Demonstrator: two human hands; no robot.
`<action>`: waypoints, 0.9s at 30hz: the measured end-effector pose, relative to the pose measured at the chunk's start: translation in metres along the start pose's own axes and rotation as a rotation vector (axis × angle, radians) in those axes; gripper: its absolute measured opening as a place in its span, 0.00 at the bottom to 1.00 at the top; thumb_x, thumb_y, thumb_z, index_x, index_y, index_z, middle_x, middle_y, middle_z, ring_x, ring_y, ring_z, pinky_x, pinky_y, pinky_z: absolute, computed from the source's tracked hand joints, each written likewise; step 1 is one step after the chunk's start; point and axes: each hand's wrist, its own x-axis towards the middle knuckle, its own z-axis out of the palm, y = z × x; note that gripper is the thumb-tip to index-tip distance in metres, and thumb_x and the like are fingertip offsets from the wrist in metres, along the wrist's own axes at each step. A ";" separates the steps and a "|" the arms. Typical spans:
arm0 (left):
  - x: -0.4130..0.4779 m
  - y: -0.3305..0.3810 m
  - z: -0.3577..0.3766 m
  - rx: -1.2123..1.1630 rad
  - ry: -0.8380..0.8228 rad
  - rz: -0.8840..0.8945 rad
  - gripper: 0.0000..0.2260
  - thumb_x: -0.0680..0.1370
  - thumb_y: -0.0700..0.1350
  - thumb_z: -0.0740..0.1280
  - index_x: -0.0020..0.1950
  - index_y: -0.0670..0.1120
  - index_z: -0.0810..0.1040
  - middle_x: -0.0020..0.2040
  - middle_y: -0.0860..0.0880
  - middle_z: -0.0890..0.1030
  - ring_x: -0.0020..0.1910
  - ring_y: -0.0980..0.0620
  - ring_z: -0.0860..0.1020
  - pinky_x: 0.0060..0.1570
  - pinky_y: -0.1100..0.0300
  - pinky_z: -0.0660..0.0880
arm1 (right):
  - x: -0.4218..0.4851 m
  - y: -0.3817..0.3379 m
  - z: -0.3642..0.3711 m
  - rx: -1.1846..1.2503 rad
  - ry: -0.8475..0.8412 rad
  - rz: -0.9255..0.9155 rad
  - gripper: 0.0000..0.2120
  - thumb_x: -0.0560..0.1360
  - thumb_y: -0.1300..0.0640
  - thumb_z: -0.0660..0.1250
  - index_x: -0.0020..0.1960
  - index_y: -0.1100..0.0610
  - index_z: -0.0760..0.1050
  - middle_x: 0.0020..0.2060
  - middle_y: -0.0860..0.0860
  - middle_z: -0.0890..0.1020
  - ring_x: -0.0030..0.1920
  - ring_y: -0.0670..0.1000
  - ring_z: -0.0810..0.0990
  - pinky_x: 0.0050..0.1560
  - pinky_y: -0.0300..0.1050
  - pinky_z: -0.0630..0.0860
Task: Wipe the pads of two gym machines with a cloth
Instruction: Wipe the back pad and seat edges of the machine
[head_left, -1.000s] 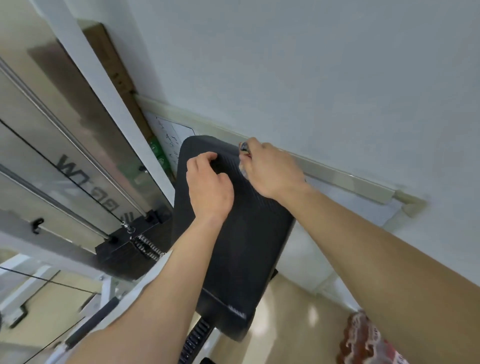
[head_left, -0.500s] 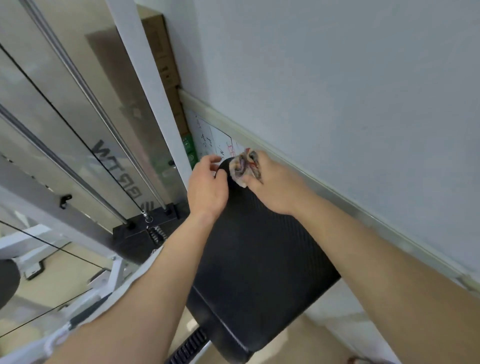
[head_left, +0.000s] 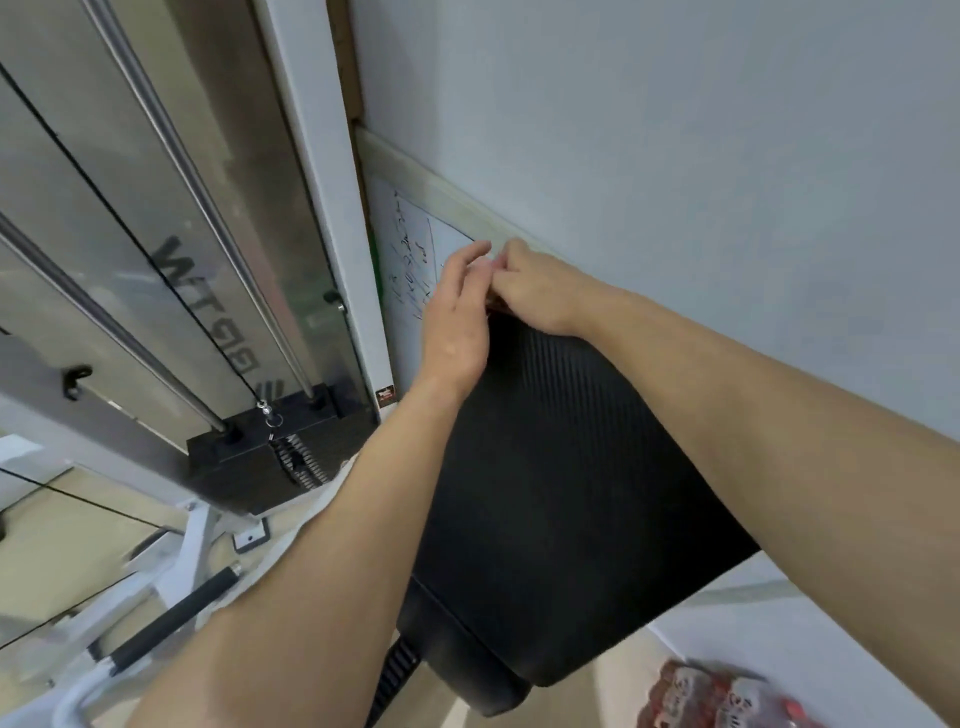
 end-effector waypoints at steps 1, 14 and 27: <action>0.001 0.000 0.003 0.049 -0.040 0.033 0.14 0.80 0.55 0.58 0.59 0.55 0.80 0.51 0.58 0.82 0.53 0.56 0.79 0.60 0.54 0.75 | -0.007 0.001 -0.002 0.034 0.030 -0.004 0.08 0.80 0.55 0.55 0.50 0.55 0.72 0.45 0.49 0.77 0.46 0.51 0.75 0.41 0.41 0.68; -0.004 -0.030 -0.035 0.378 -0.108 0.010 0.14 0.78 0.54 0.67 0.42 0.46 0.70 0.37 0.53 0.74 0.37 0.54 0.70 0.40 0.58 0.66 | -0.029 -0.001 0.007 -0.059 0.339 0.227 0.13 0.77 0.54 0.57 0.57 0.51 0.76 0.56 0.53 0.80 0.56 0.57 0.77 0.50 0.47 0.72; 0.007 -0.036 -0.008 0.393 0.040 0.148 0.09 0.85 0.45 0.55 0.51 0.44 0.73 0.43 0.51 0.77 0.43 0.50 0.73 0.38 0.61 0.63 | -0.019 0.004 0.049 -0.571 0.595 0.072 0.17 0.82 0.49 0.50 0.58 0.58 0.73 0.53 0.58 0.80 0.49 0.62 0.80 0.40 0.50 0.66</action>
